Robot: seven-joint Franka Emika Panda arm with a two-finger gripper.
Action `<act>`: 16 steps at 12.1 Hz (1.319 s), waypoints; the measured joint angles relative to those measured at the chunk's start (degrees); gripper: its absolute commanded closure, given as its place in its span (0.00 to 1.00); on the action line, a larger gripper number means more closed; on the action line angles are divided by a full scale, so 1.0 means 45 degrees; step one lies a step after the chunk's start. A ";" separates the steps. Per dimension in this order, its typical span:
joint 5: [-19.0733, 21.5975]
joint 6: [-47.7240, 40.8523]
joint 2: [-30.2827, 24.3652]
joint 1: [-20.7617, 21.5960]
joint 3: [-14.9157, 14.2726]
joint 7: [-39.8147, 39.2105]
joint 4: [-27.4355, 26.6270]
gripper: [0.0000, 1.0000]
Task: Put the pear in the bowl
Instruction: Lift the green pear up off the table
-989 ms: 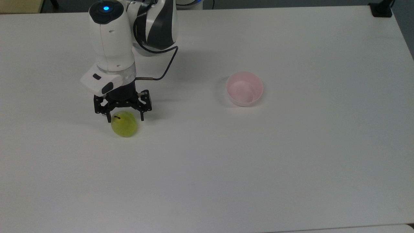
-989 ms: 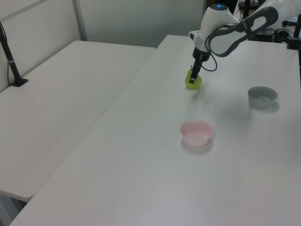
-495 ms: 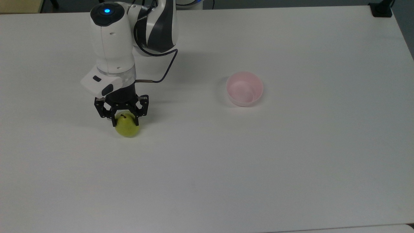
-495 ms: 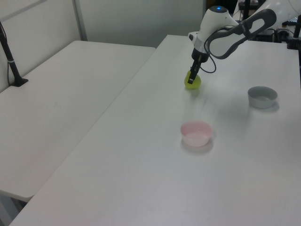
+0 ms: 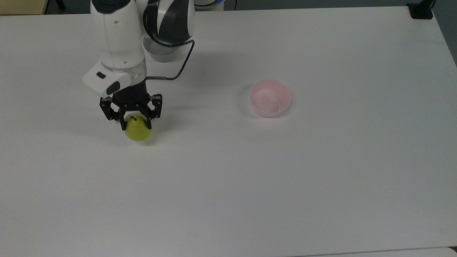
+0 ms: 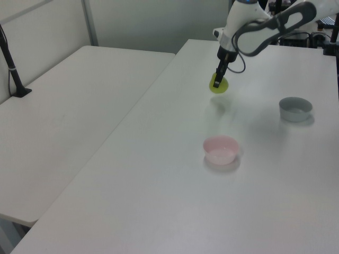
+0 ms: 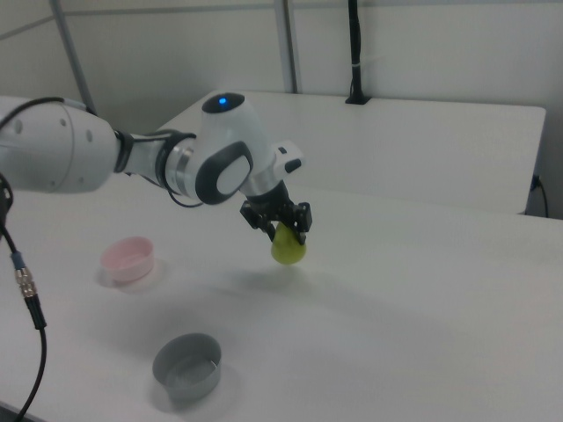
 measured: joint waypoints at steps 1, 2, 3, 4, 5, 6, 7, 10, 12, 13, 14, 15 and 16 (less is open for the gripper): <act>0.0000 -0.0633 -0.0313 0.0001 -0.0001 0.0000 0.0041 1.00; 0.0000 -0.1680 -0.0865 0.0012 0.0000 0.0000 0.0098 1.00; 0.0000 -0.2576 -0.1377 0.0018 0.0001 0.0000 0.0137 1.00; 0.0000 -0.3445 -0.1811 0.0026 0.0001 0.0000 0.0218 1.00; 0.0000 -0.4259 -0.2191 0.0043 0.0002 0.0000 0.0352 1.00; 0.0000 -0.4946 -0.2559 0.0065 0.0002 0.0000 0.0443 1.00; 0.0000 -0.5474 -0.2850 0.0084 0.0001 0.0000 0.0484 1.00; 0.0000 -0.7185 -0.3882 0.0263 0.0007 0.0001 0.0520 1.00; 0.0000 -0.7741 -0.4475 0.0504 0.0015 0.0053 0.0499 1.00; 0.0000 -0.7964 -0.4712 0.0561 0.0015 0.0081 0.0483 1.00; 0.0000 -0.8146 -0.4863 0.0577 0.0014 0.0083 0.0464 1.00; 0.0001 -0.8313 -0.4956 0.0645 0.0015 0.0083 0.0452 1.00; 0.0003 -0.8362 -0.4995 0.0765 0.0015 0.0137 0.0448 1.00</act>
